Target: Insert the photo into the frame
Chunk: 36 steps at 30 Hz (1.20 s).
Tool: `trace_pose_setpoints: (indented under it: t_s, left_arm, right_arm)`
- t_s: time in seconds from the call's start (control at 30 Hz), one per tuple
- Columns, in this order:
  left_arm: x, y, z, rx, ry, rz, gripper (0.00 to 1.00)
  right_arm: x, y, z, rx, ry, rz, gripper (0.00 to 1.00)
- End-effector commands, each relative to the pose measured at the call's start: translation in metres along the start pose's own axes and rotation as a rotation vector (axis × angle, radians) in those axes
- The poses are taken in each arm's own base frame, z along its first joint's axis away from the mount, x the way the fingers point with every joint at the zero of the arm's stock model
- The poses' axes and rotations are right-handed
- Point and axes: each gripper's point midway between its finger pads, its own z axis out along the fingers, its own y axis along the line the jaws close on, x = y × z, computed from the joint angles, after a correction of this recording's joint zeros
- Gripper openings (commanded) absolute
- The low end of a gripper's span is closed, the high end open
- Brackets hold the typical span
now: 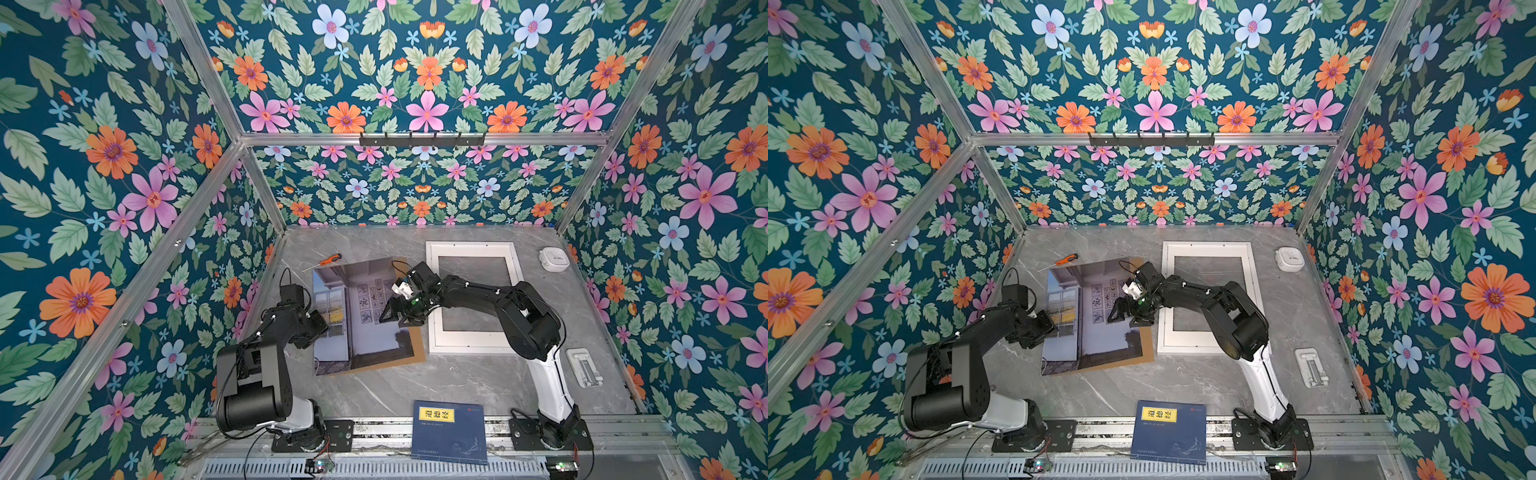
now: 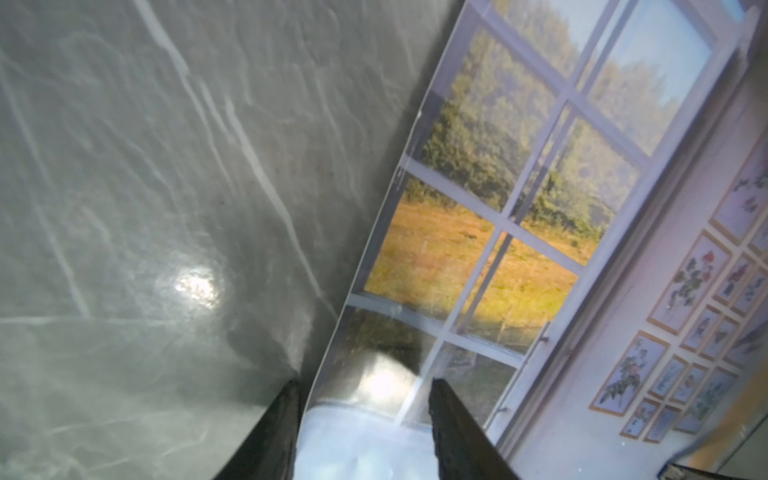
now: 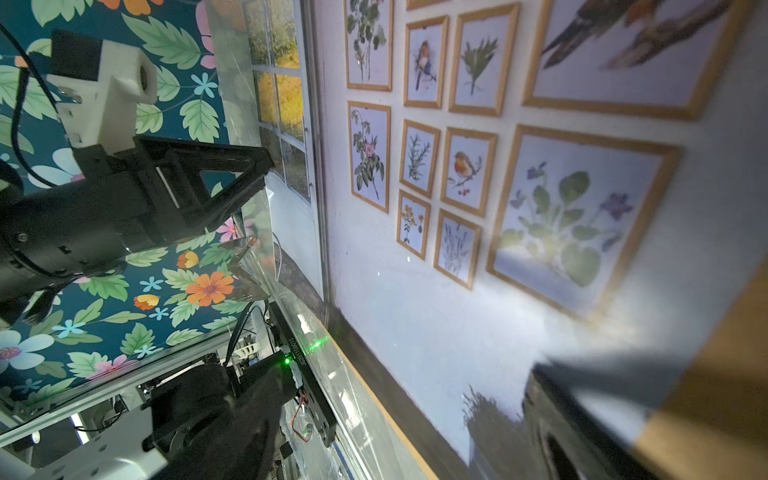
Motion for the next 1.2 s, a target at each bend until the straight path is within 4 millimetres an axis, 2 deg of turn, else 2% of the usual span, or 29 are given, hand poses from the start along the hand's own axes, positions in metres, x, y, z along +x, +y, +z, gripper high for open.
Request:
trace_pose_setpoints:
  t_s: [0.0, 0.37, 0.57, 0.73, 0.8, 0.93, 1.07, 1.17]
  left_arm:
    - [0.007, -0.005, -0.001, 0.032, 0.030, 0.003, 0.49]
    - [0.001, -0.016, -0.020, 0.062, 0.012, 0.015, 0.41]
    - [0.003, -0.021, -0.022, 0.096, 0.019, 0.007, 0.37]
    - [0.009, -0.018, -0.015, 0.092, 0.038, 0.005, 0.35]
    - [0.011, -0.006, -0.015, 0.026, 0.039, 0.009, 0.41]
    - [0.011, 0.005, -0.016, -0.028, 0.015, -0.017, 0.50]
    - [0.008, 0.015, -0.019, -0.088, -0.007, -0.019, 0.53]
    - [0.013, 0.013, -0.014, -0.088, 0.014, -0.012, 0.53]
  right_arm:
    - [0.003, -0.005, 0.000, 0.020, 0.002, 0.026, 0.90]
    - [0.005, -0.003, -0.008, 0.034, -0.024, 0.023, 0.89]
    - [0.005, -0.003, -0.013, 0.039, -0.036, 0.024, 0.89]
    - [0.004, -0.004, -0.016, 0.041, -0.042, 0.027, 0.88]
    - [0.005, -0.005, -0.018, 0.050, -0.044, 0.025, 0.88]
    - [0.006, -0.019, -0.019, 0.093, -0.035, 0.055, 0.88]
    - [0.005, -0.027, -0.020, 0.112, -0.039, 0.085, 0.88]
    - [0.003, -0.030, -0.024, 0.144, -0.048, 0.086, 0.88]
